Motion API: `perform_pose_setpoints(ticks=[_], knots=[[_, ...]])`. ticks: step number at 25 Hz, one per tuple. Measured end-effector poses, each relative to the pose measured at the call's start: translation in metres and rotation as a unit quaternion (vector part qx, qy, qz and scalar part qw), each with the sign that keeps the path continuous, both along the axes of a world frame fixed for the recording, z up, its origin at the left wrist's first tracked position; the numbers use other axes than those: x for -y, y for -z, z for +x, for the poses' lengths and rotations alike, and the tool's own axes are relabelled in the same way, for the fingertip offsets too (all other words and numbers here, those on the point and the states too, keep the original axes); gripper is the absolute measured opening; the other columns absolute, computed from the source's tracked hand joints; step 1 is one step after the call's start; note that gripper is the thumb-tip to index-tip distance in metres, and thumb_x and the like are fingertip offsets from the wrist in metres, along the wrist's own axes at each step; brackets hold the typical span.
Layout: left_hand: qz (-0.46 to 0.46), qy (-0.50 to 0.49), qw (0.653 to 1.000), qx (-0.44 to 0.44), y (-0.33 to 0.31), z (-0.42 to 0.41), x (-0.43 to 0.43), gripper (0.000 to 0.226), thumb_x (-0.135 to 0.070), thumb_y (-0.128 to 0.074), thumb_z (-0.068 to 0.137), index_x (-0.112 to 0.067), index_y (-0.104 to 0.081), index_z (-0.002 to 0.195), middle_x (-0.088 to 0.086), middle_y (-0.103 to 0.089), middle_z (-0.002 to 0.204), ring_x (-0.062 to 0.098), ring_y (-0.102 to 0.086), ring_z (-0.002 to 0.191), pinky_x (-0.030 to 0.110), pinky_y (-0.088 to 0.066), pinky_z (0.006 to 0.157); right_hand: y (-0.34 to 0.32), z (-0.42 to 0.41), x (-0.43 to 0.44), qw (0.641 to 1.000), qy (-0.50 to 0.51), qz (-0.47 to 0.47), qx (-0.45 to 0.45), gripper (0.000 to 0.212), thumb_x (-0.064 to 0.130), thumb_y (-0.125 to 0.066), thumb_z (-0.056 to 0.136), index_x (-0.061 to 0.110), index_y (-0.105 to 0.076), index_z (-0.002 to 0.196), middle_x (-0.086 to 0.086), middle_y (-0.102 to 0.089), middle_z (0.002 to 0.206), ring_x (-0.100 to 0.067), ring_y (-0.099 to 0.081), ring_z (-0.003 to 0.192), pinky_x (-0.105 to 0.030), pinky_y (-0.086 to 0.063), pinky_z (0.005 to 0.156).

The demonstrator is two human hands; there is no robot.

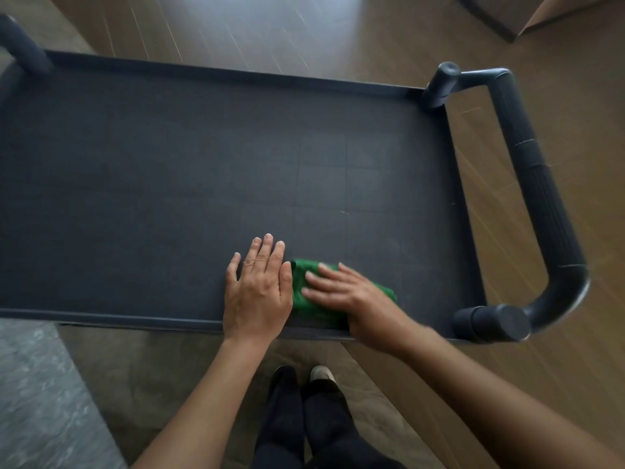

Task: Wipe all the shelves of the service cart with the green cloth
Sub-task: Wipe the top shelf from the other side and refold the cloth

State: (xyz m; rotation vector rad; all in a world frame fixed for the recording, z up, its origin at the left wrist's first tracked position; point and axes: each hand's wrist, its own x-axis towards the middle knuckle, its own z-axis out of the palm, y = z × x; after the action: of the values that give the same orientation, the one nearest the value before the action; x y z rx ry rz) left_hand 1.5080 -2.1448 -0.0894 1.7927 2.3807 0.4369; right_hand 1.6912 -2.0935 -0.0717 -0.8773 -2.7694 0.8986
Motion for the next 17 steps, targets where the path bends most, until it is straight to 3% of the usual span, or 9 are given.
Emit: perform_pose_setpoints(ticks=[3, 7, 11, 17], knots=[[0.003, 0.005, 1.0, 0.004, 0.0, 0.001, 0.001, 0.059, -0.041, -0.015, 0.098, -0.015, -0.047, 0.141, 0.004, -0.039, 0.15, 0.017, -0.03, 0.142, 0.044, -0.02, 0.116, -0.002, 0.012, 0.01, 0.999, -0.033, -0.01, -0.001, 0.067, -0.01, -0.061, 0.077, 0.024, -0.052, 0.134, 0.01, -0.039, 0.145, -0.009, -0.023, 0.141, -0.032, -0.013, 0.118], [0.002, 0.009, 1.0, -0.008, 0.001, 0.001, 0.001, 0.06, -0.044, -0.017, 0.098, -0.014, -0.046, 0.141, 0.005, -0.039, 0.15, 0.019, -0.031, 0.142, 0.047, -0.021, 0.116, -0.005, -0.003, -0.03, 1.0, -0.022, -0.01, 0.005, 0.069, -0.016, -0.053, 0.068, 0.017, -0.058, 0.129, 0.001, -0.048, 0.141, -0.019, -0.03, 0.139, -0.038, -0.015, 0.117], [0.0, 0.005, 1.0, -0.025, 0.003, 0.002, 0.001, 0.058, -0.044, -0.019, 0.099, -0.014, -0.048, 0.139, 0.005, -0.041, 0.148, 0.019, -0.034, 0.14, 0.049, -0.024, 0.115, -0.003, -0.031, -0.109, 0.997, 0.068, 0.024, 0.037, 0.081, -0.017, -0.044, 0.059, 0.014, -0.054, 0.133, -0.007, -0.041, 0.146, -0.024, -0.027, 0.142, -0.037, -0.008, 0.117], [-0.001, 0.009, 0.999, -0.044, 0.005, 0.002, 0.001, 0.059, -0.045, -0.018, 0.1, -0.013, -0.049, 0.139, 0.006, -0.044, 0.147, 0.02, -0.037, 0.139, 0.049, -0.026, 0.114, -0.005, -0.068, -0.232, 0.973, 0.212, 0.036, 0.089, 0.081, -0.015, -0.04, 0.072, 0.025, -0.041, 0.143, 0.004, -0.029, 0.154, -0.015, -0.013, 0.145, -0.04, 0.011, 0.115]])
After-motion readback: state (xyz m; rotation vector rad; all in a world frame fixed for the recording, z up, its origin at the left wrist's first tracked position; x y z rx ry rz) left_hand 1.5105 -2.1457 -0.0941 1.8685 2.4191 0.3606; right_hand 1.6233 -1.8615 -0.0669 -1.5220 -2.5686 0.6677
